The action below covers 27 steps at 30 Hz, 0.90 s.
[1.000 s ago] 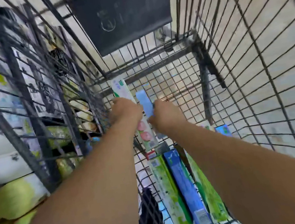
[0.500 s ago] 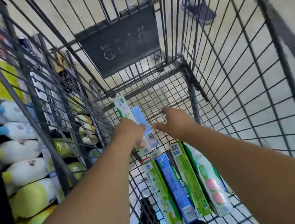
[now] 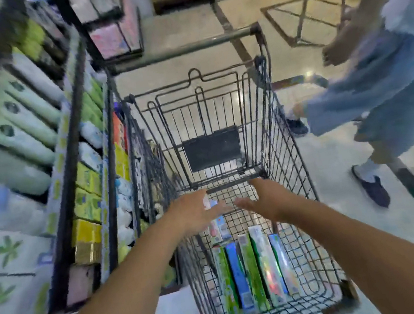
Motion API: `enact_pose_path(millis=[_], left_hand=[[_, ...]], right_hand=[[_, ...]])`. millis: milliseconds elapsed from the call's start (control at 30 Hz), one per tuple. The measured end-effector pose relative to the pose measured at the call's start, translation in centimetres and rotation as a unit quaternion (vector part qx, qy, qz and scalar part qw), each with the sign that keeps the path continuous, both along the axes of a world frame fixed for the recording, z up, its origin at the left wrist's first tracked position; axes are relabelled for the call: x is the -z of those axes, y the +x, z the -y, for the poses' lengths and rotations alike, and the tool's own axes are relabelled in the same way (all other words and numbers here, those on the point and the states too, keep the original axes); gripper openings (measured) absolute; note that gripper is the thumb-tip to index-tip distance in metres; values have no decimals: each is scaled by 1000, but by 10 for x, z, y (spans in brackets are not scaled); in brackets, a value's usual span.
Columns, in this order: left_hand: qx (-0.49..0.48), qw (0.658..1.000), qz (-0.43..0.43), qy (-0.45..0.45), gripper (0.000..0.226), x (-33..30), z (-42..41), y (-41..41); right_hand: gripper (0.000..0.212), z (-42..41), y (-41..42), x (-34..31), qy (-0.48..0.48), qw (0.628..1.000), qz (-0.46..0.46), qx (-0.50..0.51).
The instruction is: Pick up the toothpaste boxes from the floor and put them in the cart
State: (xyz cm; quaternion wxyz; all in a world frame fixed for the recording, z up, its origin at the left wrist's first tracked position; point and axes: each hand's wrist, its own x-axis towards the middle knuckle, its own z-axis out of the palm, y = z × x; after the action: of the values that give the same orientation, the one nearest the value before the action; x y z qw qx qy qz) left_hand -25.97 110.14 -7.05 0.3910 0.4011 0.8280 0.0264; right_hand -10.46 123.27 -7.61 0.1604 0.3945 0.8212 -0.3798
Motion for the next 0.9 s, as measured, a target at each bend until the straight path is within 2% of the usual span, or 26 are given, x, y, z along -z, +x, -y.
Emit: enact_pose_path(millis=[133,267,333,433,500,667,767,900], left_hand=[[-19,1000,0,-5,93,-33,47,6],[-39,999,5,-11,102,-63,95,11],[-57,998,23,0,91,-74,120,18],[-60,998,34,1,63,-84,164,30],[-69,997,43,8,75,-86,203,34],[-157,986,42,31,94,-84,339,28],[-226,973,17,31,92,-87,441,19],[-326,944,-16,55,91,-94,585,22]], right_hand=[[92,29,5,-33,25,998,6,-60],[88,62,6,-58,57,992,-1,-110],[86,82,7,-66,69,989,-7,-131],[89,115,5,-73,78,984,0,-158],[91,144,-1,-77,85,981,5,-176],[87,248,-31,-91,141,951,17,-273],[90,334,-53,-100,155,926,4,-344],[82,461,-84,-99,167,883,-19,-438]])
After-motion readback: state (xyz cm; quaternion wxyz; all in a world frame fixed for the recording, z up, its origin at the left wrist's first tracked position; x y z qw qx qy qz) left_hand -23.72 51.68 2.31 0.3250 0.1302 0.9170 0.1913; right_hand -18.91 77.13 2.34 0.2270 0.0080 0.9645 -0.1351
